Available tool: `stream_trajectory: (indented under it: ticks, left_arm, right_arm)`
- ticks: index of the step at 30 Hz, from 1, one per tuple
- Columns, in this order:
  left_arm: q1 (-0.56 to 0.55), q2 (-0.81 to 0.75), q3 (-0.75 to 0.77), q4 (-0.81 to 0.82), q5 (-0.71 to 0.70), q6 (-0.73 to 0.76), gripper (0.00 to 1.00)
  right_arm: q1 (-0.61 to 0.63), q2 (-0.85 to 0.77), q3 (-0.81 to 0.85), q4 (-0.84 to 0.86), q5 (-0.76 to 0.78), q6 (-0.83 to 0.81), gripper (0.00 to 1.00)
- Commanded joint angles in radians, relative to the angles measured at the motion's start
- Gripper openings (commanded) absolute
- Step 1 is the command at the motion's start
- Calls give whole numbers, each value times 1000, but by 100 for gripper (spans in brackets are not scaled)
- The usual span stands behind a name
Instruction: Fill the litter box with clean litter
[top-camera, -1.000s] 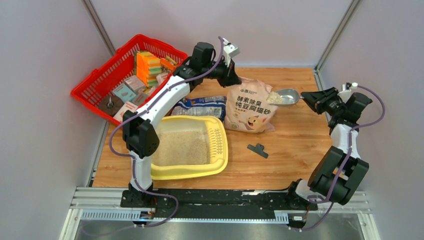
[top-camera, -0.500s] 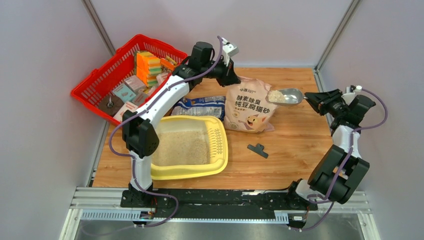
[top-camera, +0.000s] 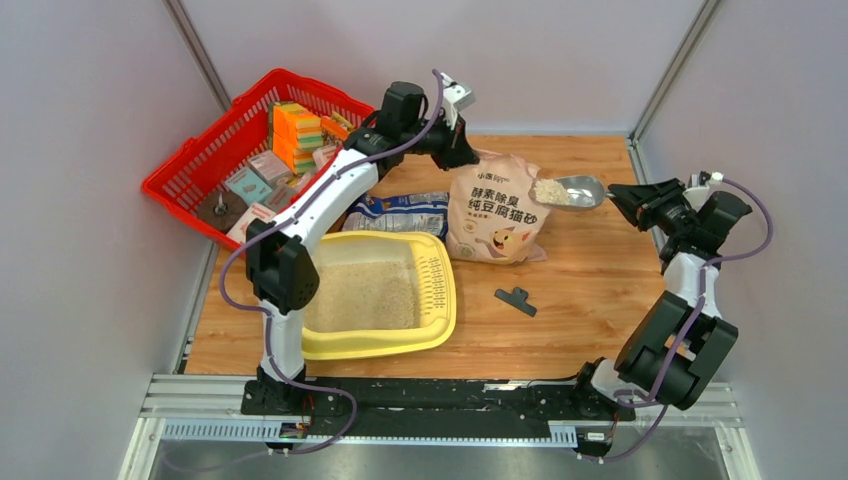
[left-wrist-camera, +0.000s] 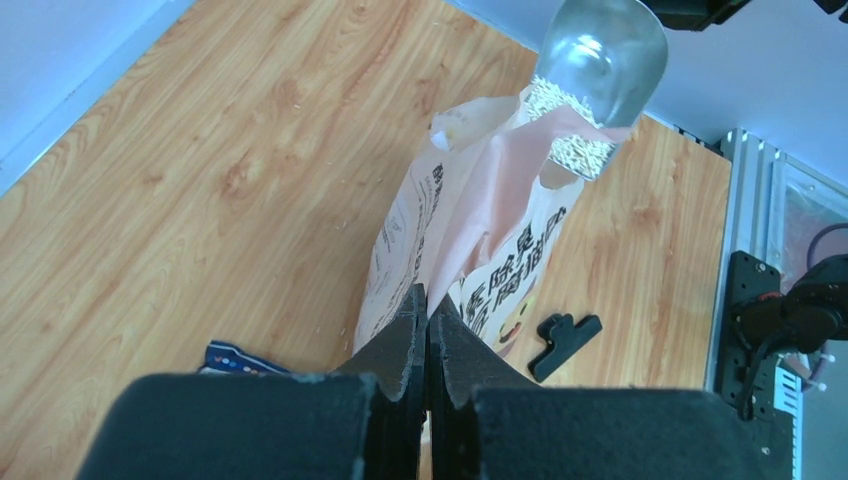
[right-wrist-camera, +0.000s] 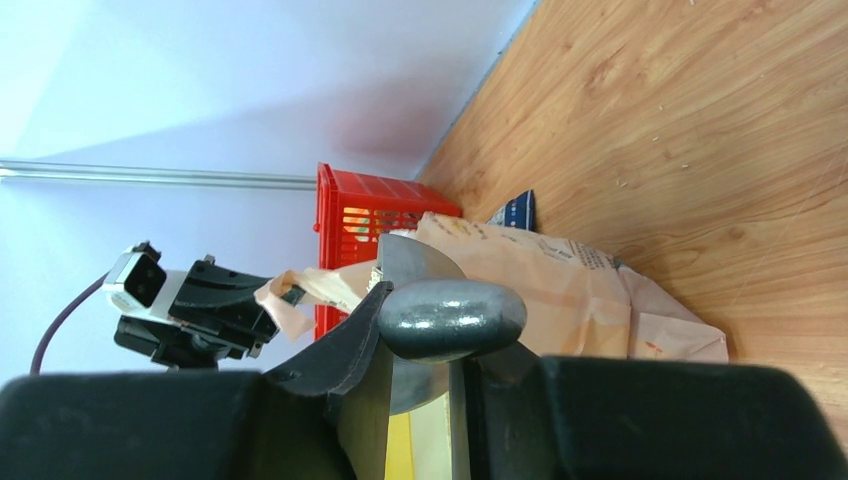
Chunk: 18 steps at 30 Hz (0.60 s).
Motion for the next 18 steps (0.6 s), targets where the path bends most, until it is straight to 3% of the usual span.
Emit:
stream_trajectory:
  ticks: [1, 11, 18]
  left_arm:
    - [19, 10, 94, 118, -9, -21, 0]
    - [33, 54, 120, 144, -26, -53, 0]
    - [33, 24, 69, 163, -15, -74, 0]
  right_arm:
    - [-6, -72, 0, 39, -65, 51, 0]
    - [0, -155, -16, -95, -122, 9, 0]
    - [139, -170, 4, -129, -111, -1, 0]
